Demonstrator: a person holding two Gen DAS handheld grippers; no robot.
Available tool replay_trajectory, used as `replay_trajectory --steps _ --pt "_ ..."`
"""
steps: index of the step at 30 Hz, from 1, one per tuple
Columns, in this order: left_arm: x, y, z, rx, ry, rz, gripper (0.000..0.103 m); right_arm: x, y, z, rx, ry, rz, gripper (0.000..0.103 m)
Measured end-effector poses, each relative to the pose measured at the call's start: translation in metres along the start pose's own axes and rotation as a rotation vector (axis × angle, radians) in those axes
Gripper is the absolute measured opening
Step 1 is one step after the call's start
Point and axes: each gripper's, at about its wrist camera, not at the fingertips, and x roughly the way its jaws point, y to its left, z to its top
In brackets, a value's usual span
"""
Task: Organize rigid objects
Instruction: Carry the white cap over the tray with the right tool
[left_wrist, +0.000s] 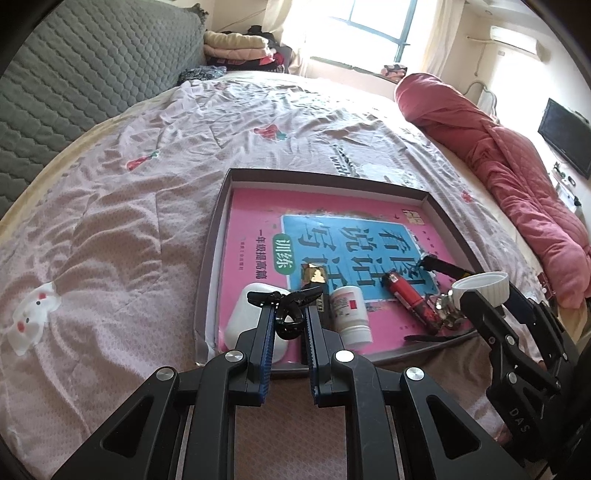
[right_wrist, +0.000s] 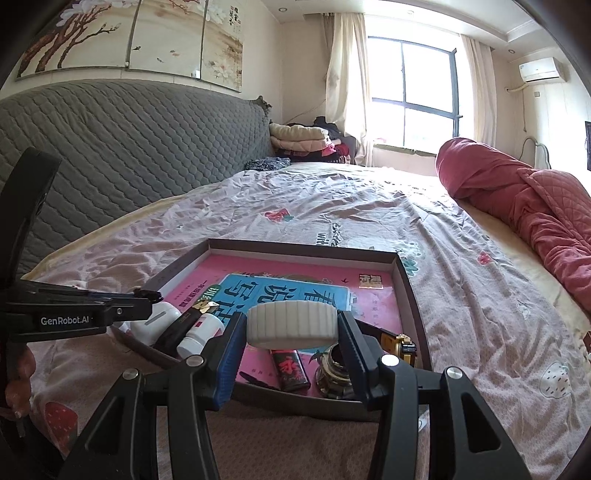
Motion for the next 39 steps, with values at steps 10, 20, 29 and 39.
replay_trajectory --steps 10,20,29,39 --pt "0.013 0.001 0.002 0.007 0.01 0.004 0.016 0.014 0.008 -0.003 -0.048 0.015 -0.022 0.05" --pt "0.019 -0.009 -0.004 0.049 0.023 -0.009 0.016 0.029 0.017 -0.007 -0.075 0.051 0.005 0.05" --pt "0.017 -0.011 -0.009 0.052 0.036 -0.023 0.016 0.033 0.012 -0.013 -0.057 0.091 0.018 0.05" --pt "0.016 -0.009 -0.011 0.04 0.041 -0.036 0.016 0.032 0.007 -0.017 -0.035 0.112 0.03 0.05"
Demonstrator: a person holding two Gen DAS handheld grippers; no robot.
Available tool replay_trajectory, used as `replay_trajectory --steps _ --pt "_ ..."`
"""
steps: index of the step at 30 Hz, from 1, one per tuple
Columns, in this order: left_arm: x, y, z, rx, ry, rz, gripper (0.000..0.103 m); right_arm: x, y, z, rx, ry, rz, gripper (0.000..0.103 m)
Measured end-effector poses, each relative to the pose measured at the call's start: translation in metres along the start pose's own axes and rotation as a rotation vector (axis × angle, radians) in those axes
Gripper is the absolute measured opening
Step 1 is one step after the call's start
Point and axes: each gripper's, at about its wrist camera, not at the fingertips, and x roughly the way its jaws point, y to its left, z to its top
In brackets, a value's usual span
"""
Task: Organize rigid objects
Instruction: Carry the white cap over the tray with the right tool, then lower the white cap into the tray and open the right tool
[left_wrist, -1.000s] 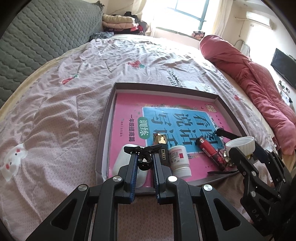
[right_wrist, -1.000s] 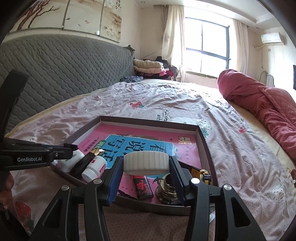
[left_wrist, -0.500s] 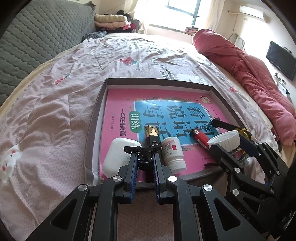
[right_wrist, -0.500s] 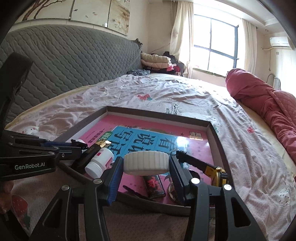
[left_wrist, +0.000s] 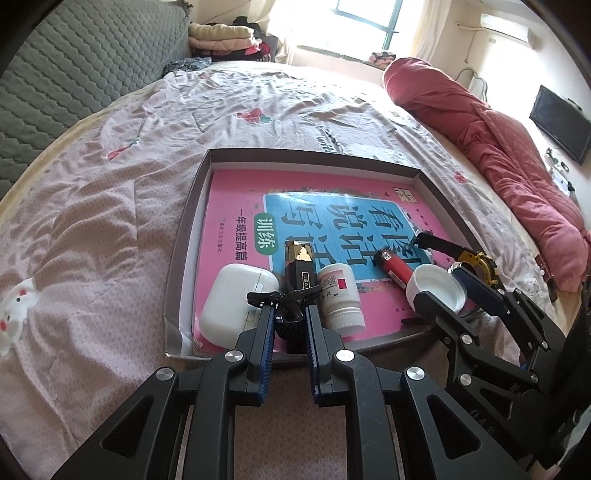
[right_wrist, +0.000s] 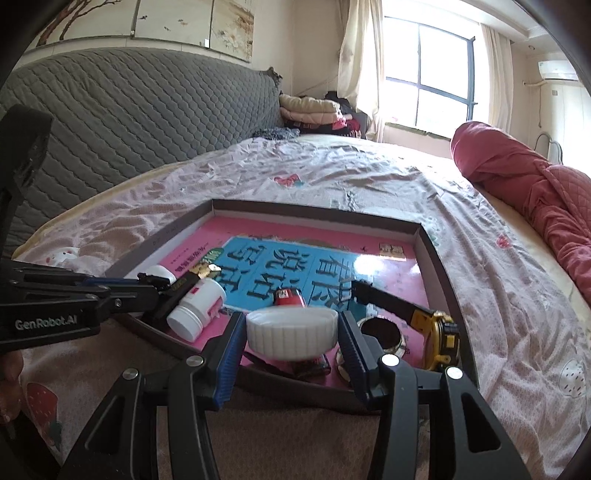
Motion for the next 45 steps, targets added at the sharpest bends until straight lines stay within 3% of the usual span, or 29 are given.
replay_trajectory --steps 38,45 --pt "0.002 -0.007 0.0 -0.008 0.01 -0.035 0.019 -0.011 -0.01 0.001 0.03 -0.036 -0.035 0.051" --pt "0.0 -0.008 0.0 -0.021 0.008 -0.036 0.023 -0.012 -0.01 0.001 0.026 -0.037 -0.031 0.051"
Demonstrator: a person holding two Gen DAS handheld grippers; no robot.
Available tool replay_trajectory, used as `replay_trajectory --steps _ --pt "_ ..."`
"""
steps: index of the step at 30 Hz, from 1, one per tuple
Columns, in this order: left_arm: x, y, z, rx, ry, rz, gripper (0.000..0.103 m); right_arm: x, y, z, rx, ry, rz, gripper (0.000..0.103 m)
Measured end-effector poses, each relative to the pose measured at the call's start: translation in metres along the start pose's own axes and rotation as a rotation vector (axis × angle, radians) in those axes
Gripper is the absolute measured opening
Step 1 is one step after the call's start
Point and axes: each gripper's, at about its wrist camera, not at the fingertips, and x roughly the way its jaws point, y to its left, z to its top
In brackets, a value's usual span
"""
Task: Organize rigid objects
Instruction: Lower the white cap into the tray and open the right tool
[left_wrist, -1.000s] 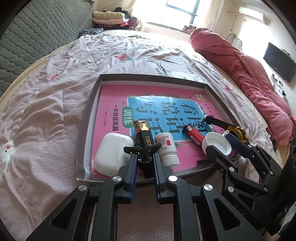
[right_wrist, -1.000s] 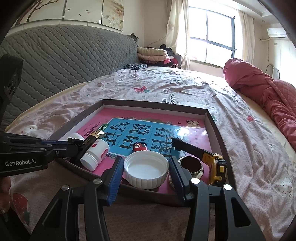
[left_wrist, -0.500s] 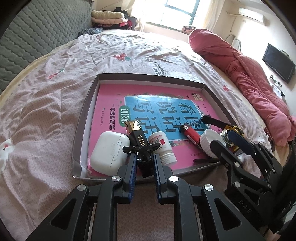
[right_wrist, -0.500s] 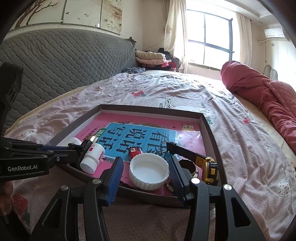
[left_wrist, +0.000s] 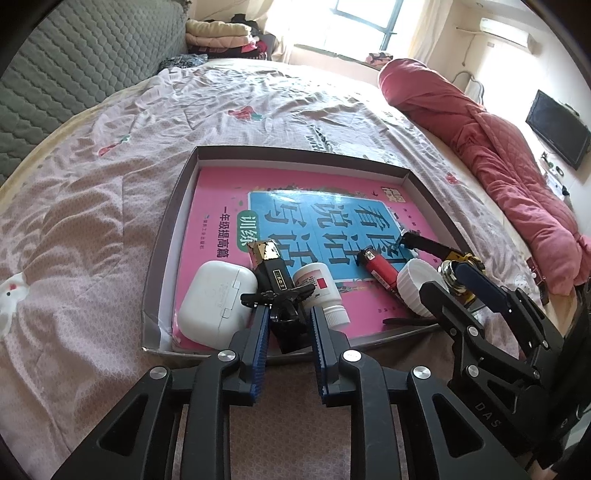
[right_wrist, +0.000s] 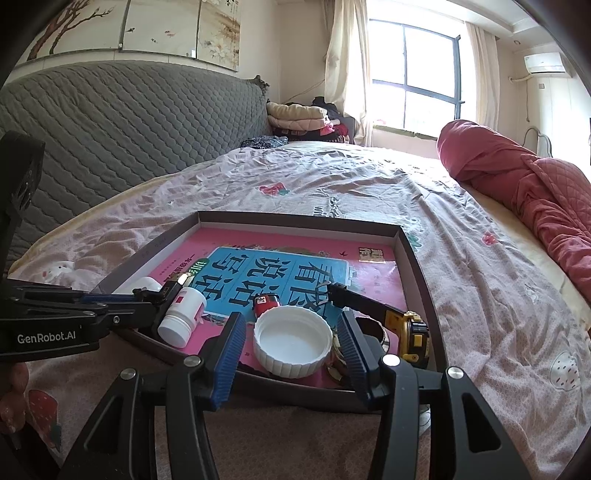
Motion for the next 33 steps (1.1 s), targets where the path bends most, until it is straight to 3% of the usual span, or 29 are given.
replay_trajectory --steps 13,17,28,33 --pt "-0.005 0.001 -0.003 -0.008 -0.011 0.006 0.032 -0.006 -0.003 0.001 0.014 -0.011 -0.019 0.052" --pt "-0.008 0.001 -0.003 -0.014 -0.016 0.003 0.051 -0.008 -0.006 0.001 0.02 -0.014 -0.023 0.052" --pt "-0.012 0.004 -0.004 -0.023 -0.026 0.026 0.052 -0.016 -0.009 0.001 0.03 -0.034 -0.045 0.053" --pt "-0.017 0.004 -0.002 -0.02 -0.045 0.037 0.062 -0.019 -0.012 0.003 0.039 -0.042 -0.056 0.053"
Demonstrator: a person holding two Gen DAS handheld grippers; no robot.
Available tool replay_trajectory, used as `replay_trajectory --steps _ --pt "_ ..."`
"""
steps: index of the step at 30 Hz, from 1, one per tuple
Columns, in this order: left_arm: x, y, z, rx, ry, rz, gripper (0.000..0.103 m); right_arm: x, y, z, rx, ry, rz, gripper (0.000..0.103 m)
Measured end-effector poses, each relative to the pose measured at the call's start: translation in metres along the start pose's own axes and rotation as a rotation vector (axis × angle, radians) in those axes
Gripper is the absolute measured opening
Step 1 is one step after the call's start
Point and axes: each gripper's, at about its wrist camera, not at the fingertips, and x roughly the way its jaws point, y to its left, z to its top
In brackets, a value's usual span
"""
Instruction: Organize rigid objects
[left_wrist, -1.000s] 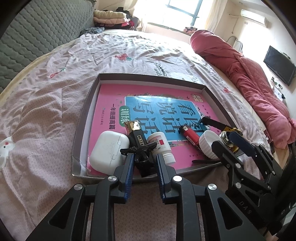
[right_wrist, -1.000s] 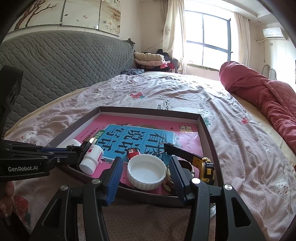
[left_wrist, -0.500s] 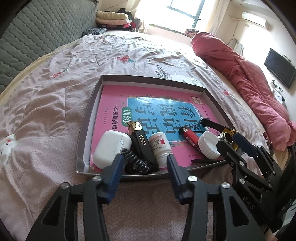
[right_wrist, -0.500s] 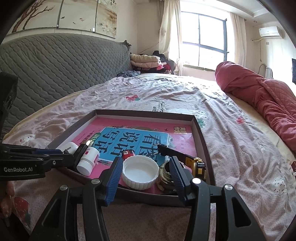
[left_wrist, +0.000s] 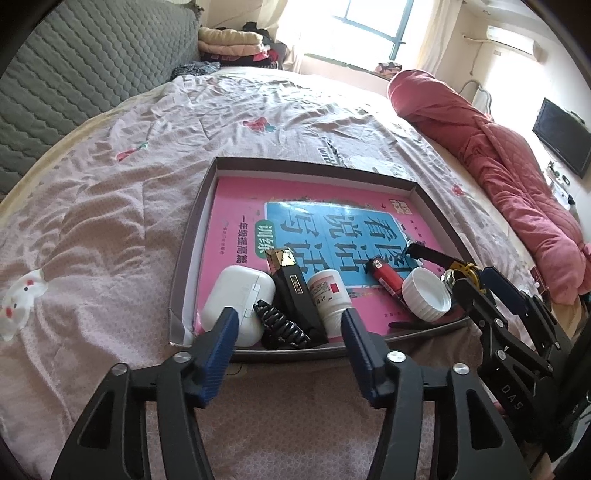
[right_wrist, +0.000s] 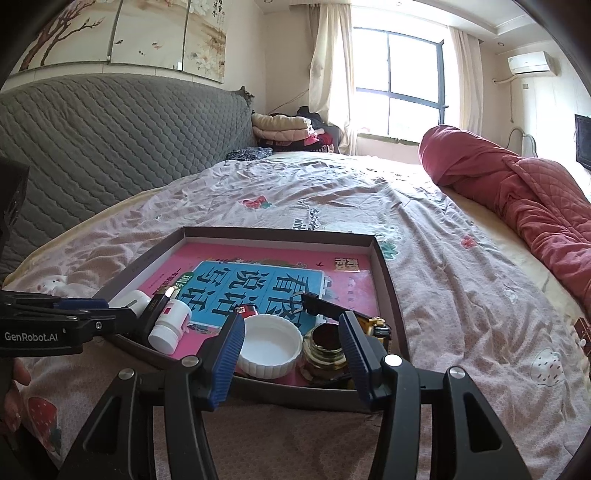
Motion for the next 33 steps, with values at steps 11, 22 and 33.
replay_trajectory --steps 11,22,33 --pt "-0.013 -0.006 -0.002 0.023 -0.027 0.043 0.07 -0.008 -0.004 0.0 0.02 -0.005 -0.024 0.058" --pt "-0.041 -0.01 -0.008 0.018 -0.065 0.038 0.077 -0.037 -0.005 0.0 0.048 -0.023 -0.057 0.058" --pt "-0.061 -0.021 -0.021 0.043 -0.08 0.085 0.077 -0.062 0.001 -0.004 0.033 -0.012 -0.086 0.058"
